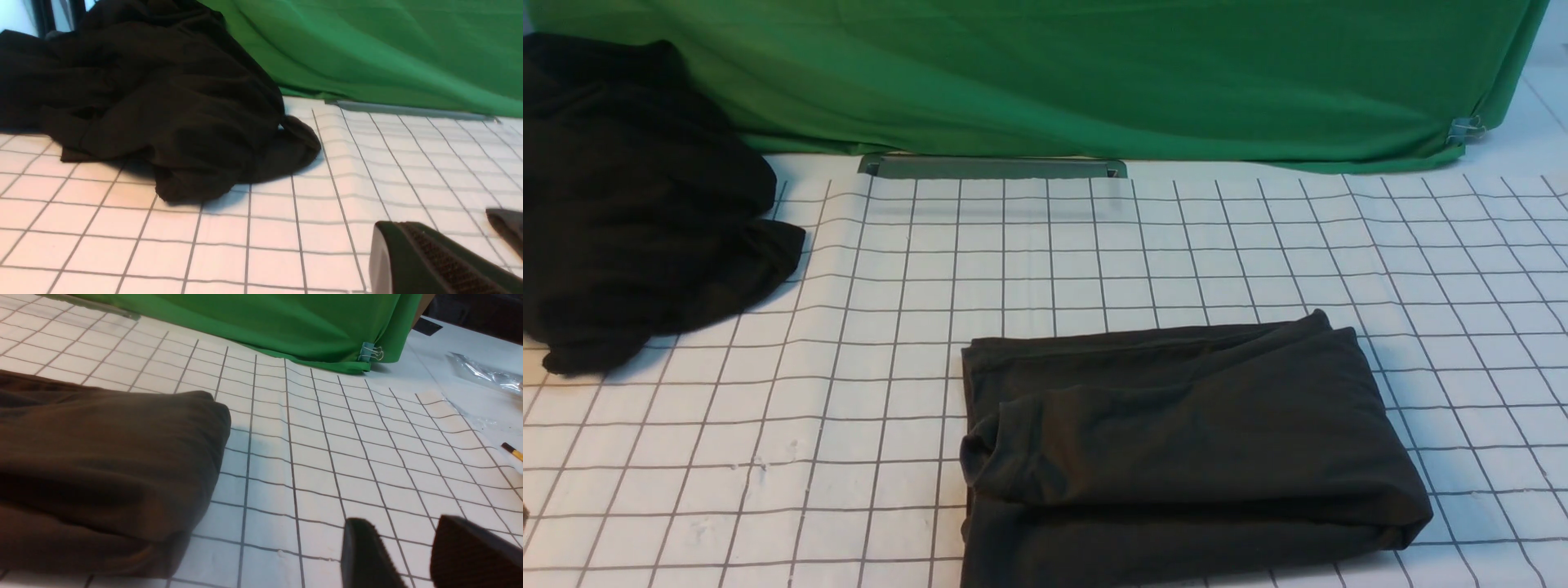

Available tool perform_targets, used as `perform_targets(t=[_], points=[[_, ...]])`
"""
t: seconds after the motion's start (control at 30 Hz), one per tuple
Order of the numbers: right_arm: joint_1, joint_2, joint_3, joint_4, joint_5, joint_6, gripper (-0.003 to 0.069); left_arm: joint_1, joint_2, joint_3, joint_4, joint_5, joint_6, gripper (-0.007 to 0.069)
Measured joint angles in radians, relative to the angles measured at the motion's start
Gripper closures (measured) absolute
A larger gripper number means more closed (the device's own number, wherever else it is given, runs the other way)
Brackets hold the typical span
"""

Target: Fold a long-sleeved shirt over a white checkered tablecloth.

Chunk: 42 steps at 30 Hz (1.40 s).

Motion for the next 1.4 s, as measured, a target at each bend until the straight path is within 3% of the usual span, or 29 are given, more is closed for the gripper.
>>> perform_targets(t=[0.43, 0.83, 1.1, 1.4], points=[[-0.001, 0.000, 0.000, 0.000, 0.001, 0.000, 0.0417, -0.088, -0.004, 0.002, 0.023, 0.089, -0.028, 0.0622], [-0.001, 0.000, 0.000, 0.000, 0.001, 0.000, 0.0417, -0.086, -0.004, 0.002, 0.023, 0.090, -0.028, 0.0622], [-0.001, 0.000, 0.000, 0.000, 0.001, 0.000, 0.0417, -0.008, -0.004, 0.002, 0.020, 0.090, -0.028, 0.0622], [-0.001, 0.000, 0.000, 0.000, 0.001, 0.000, 0.0417, -0.050, -0.004, 0.002, 0.019, 0.090, -0.028, 0.0622]])
